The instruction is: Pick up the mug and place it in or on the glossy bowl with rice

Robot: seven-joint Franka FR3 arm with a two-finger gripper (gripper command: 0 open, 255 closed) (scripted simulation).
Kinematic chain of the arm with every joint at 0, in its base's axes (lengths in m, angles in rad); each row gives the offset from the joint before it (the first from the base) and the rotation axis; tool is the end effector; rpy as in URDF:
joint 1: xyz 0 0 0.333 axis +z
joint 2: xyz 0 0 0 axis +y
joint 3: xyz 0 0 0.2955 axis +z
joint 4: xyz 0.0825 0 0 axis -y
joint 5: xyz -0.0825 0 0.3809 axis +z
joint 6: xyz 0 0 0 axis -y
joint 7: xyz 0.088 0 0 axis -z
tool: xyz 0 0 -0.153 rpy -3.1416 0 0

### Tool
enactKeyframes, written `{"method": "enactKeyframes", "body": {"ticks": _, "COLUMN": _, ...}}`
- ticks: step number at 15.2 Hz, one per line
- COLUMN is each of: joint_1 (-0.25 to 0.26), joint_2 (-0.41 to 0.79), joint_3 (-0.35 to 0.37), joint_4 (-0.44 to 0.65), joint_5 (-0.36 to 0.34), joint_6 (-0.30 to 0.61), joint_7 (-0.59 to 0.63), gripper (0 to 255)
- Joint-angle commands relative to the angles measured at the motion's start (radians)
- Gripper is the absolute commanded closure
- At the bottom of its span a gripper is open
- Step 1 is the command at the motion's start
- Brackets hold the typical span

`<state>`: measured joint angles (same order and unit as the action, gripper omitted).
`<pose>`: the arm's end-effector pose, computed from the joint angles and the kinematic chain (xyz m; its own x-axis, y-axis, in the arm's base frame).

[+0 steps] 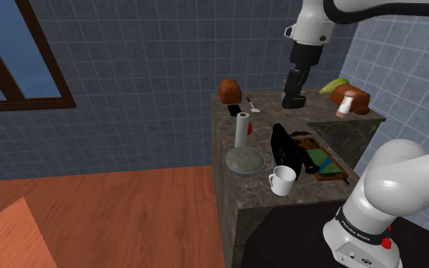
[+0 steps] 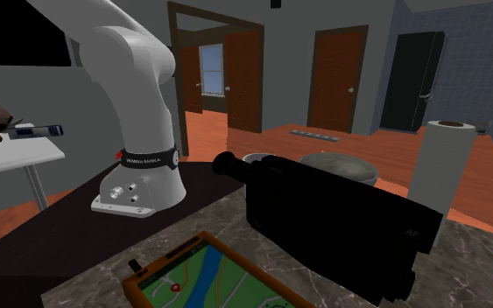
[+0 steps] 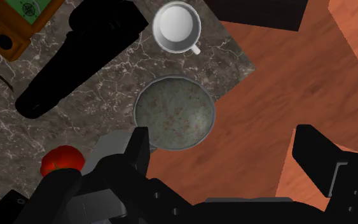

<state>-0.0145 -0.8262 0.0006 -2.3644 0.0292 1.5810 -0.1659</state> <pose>0.3111 0.0001 0.5398 0.9874 0.1509 0.0469 0.1520 -0.9881 -0.0213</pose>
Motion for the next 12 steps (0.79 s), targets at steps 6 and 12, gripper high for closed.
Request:
{"method": "enactKeyframes", "body": {"ticks": 6, "joint_1": -0.005, "joint_2": -0.023, "joint_3": 0.034, "joint_4": -0.174, "joint_5": -0.003, "joint_6": 0.121, "joint_7": 0.039, "gripper": 0}}
{"method": "enactKeyframes", "body": {"ticks": 12, "joint_1": -0.007, "joint_2": -0.011, "joint_3": 0.077, "joint_4": -0.359, "joint_5": -0.001, "joint_6": 0.281, "joint_7": 0.089, "gripper": 0}}
